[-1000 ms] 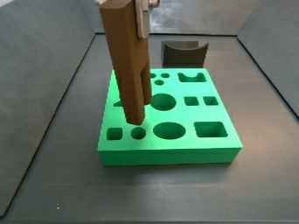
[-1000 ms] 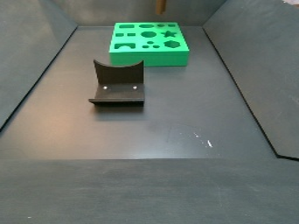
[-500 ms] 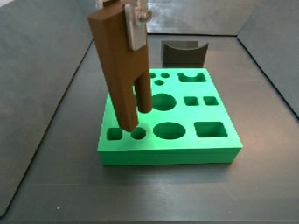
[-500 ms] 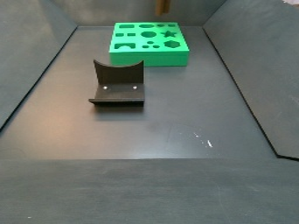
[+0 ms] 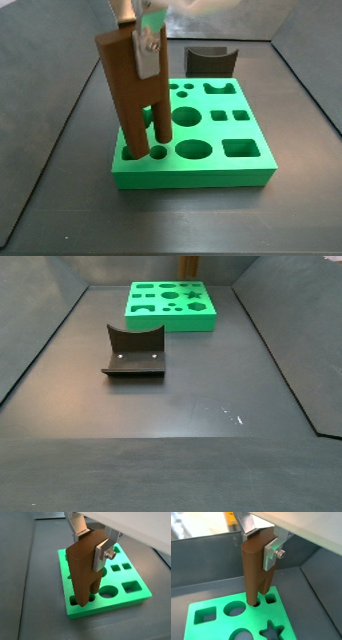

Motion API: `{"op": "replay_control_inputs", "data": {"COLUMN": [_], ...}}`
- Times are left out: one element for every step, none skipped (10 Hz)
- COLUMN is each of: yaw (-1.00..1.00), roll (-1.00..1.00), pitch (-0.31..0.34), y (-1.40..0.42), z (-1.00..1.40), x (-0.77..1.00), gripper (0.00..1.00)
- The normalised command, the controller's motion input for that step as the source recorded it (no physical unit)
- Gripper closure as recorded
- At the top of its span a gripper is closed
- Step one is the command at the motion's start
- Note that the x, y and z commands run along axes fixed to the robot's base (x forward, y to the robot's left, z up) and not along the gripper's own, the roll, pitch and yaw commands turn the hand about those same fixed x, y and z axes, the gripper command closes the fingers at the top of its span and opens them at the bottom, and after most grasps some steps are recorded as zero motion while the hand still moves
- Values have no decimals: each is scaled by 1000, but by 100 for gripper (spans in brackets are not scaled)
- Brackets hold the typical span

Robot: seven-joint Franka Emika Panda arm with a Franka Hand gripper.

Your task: Insert the square-circle object.

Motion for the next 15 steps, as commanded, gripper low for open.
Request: {"op": "replay_control_inputs", "data": {"yaw": [-1000, -1000, -1000, -1000, -1000, -1000, -1000, -826, -266, 71, 160, 217, 249, 154, 0], "roll": [0, 0, 0, 0, 0, 3, 29, 67, 190, 230, 181, 187, 284, 229, 109], "pitch": [0, 0, 0, 0, 0, 0, 0, 16, 31, -50, -161, -269, -226, -153, -13], "y": [0, 0, 0, 0, 0, 0, 0, 143, 0, 0, 17, 0, 0, -29, 0], "z": [-257, -243, -240, -229, -226, -226, -194, -94, -157, -314, -394, -623, -603, -660, -589], "x": [0, 0, 0, 0, 0, 0, 0, 120, 111, -29, -169, -246, -309, -103, 0], "gripper": [100, 100, 100, 100, 100, 100, 100, 100, 100, 100, 100, 100, 100, 100, 100]}}
